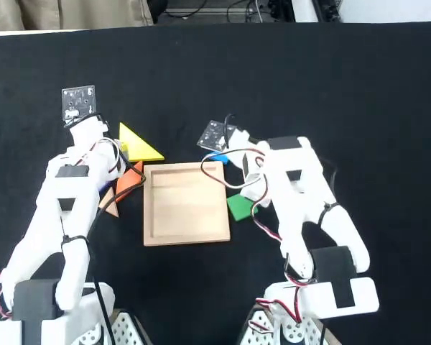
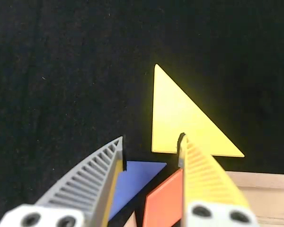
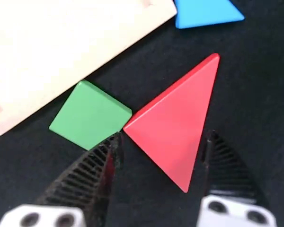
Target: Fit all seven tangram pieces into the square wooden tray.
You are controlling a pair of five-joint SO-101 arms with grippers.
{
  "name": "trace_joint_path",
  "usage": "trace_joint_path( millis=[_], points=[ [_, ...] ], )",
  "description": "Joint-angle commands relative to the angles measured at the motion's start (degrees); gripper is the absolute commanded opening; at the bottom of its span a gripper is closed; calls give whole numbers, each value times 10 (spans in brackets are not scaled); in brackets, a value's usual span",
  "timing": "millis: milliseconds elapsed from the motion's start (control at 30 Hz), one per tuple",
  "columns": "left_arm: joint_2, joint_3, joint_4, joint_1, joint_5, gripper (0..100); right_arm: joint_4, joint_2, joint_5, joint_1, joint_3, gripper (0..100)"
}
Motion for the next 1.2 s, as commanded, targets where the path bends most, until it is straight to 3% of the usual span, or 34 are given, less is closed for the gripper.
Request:
trace_joint_path(
  millis=[0, 1167],
  points=[
    [-2, -6, -11, -6, 3, 198, -13, -26, 6, -22, 3, 279],
    [-2, -6, -11, -7, 3, 198, -62, 69, -11, -19, -7, 279]
  ],
)
